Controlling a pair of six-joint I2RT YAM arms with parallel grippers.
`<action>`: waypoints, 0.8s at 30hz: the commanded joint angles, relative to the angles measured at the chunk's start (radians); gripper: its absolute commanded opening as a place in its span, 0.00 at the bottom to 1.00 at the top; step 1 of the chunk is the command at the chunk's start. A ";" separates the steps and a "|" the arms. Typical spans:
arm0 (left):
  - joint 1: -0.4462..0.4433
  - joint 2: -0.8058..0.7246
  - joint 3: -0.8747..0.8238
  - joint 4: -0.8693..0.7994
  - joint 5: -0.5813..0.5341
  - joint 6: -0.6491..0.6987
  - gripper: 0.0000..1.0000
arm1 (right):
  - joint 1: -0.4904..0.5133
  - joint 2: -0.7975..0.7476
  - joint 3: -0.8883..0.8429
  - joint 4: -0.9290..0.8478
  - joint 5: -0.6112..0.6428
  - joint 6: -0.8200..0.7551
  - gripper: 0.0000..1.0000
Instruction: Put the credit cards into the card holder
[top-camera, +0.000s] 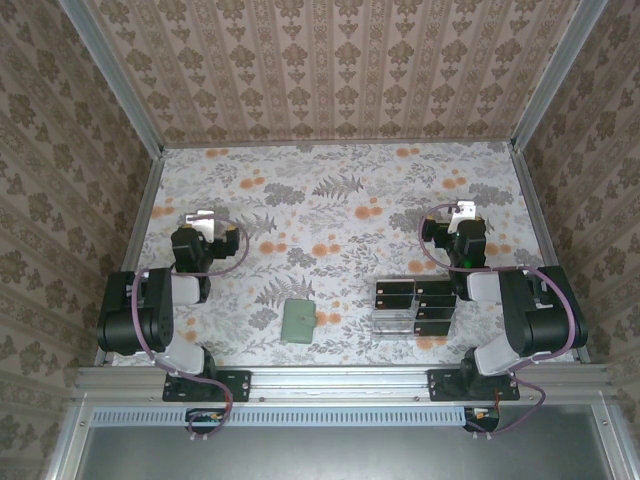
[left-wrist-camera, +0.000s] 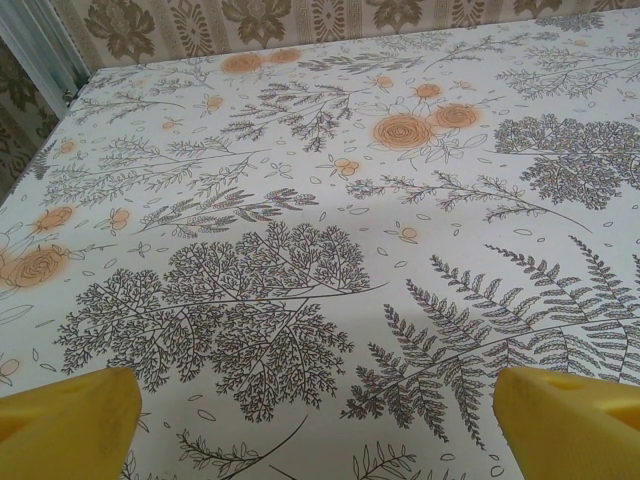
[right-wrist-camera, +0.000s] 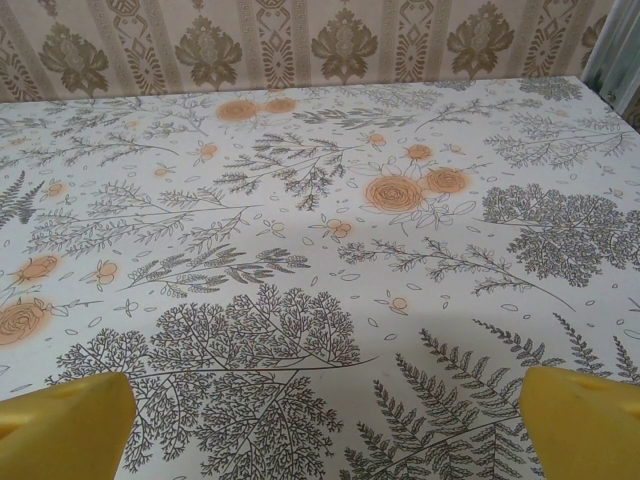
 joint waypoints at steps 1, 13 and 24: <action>-0.004 -0.023 0.009 0.009 0.014 -0.018 1.00 | -0.005 0.002 -0.008 -0.002 -0.007 0.005 1.00; -0.010 -0.246 0.078 -0.277 -0.026 -0.046 1.00 | -0.010 -0.210 0.084 -0.327 0.063 0.047 1.00; -0.187 -0.389 0.377 -0.789 -0.007 -0.323 1.00 | -0.058 -0.466 0.380 -1.153 -0.142 0.435 0.96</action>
